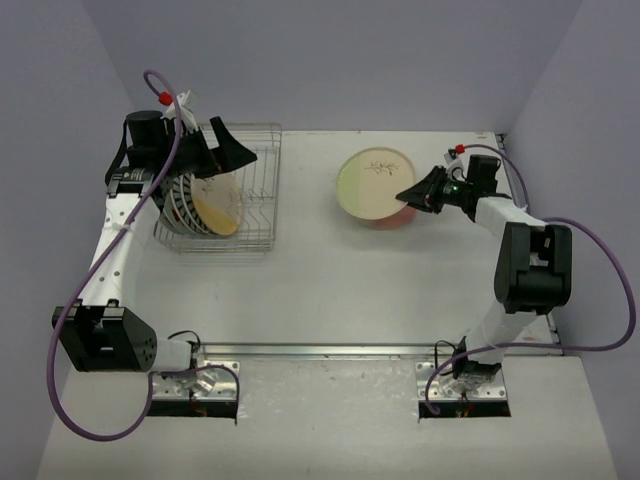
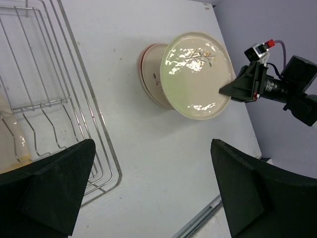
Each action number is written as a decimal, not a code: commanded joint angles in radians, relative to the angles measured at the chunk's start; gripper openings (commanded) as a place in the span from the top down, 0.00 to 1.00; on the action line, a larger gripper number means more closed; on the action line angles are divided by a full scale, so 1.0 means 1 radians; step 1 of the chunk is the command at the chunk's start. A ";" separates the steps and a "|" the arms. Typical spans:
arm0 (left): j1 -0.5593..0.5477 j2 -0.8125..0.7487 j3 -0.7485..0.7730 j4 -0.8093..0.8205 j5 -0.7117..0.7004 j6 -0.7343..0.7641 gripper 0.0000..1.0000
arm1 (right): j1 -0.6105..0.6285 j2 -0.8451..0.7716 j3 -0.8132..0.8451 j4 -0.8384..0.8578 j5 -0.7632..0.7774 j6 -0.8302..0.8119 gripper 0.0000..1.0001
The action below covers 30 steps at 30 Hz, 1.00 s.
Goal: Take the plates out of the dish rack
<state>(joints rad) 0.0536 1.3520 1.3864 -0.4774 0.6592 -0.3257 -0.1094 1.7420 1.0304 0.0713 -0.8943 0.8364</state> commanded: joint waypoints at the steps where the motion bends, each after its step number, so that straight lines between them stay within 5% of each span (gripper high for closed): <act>1: 0.000 -0.040 0.037 -0.020 -0.057 0.041 0.00 | 0.004 0.026 0.128 -0.068 0.041 -0.127 1.00; 30: 0.000 -0.060 -0.078 0.007 -0.035 0.054 0.00 | -0.052 0.280 0.272 -0.153 -0.015 -0.149 1.00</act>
<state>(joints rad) 0.0536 1.3219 1.3147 -0.5147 0.6144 -0.2848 -0.1497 2.0251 1.2400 -0.1364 -0.8291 0.6887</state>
